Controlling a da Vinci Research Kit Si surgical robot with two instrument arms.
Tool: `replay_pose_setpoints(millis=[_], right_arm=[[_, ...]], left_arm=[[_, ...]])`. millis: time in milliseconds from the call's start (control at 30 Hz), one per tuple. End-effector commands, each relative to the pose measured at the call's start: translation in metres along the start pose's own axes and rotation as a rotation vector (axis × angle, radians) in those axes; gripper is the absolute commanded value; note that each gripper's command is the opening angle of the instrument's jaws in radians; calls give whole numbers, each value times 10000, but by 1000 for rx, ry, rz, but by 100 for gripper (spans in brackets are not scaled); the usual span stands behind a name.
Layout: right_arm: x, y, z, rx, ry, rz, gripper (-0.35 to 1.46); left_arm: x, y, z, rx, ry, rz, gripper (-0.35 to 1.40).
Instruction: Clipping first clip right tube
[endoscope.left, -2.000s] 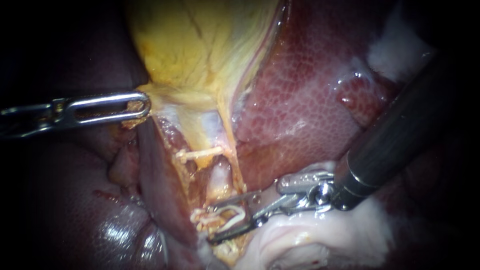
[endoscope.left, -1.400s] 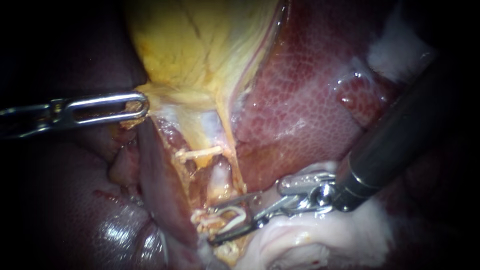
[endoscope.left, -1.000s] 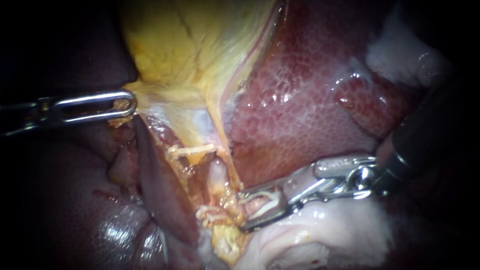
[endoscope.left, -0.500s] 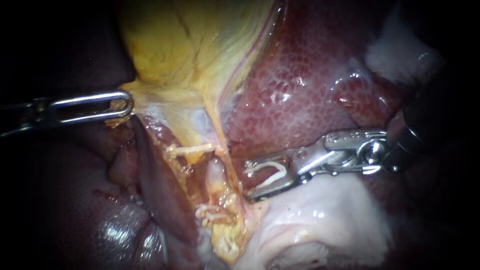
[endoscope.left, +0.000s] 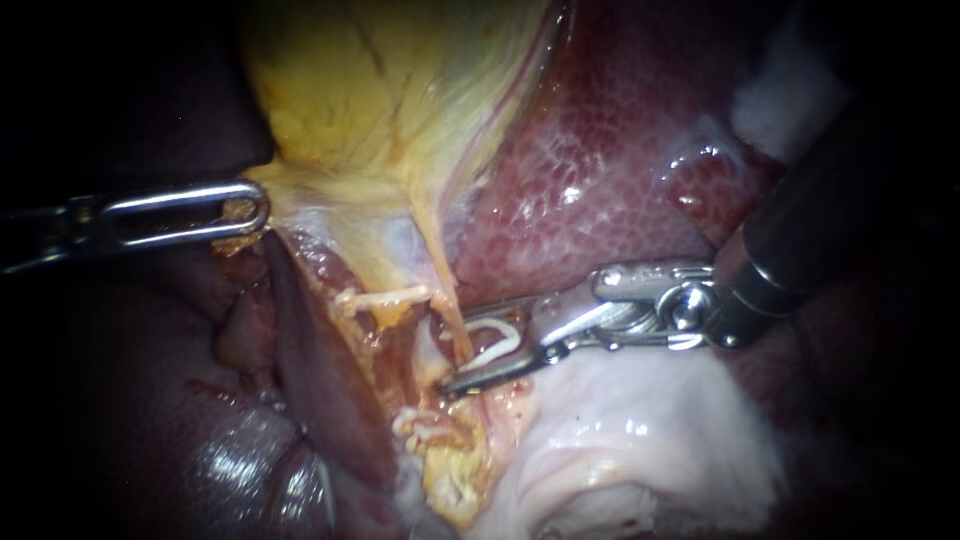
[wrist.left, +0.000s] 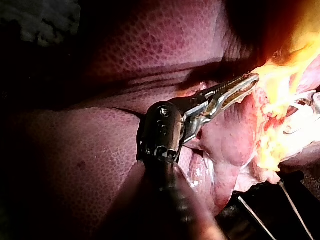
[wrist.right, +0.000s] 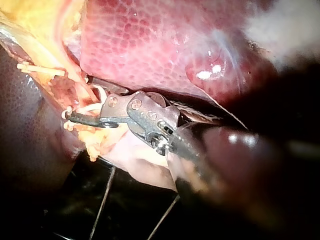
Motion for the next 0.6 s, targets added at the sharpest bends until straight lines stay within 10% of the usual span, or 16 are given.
replay_pose_setpoints(millis=[33, 600], right_arm=[[-3, -2, 2, 27, -11, 4, 48], [-33, -9, 7, 79, -39, 34, 45]], left_arm=[[0, 1, 1, 0, 0, 0, -35], [-14, 8, -8, -3, -11, -15, -35]])
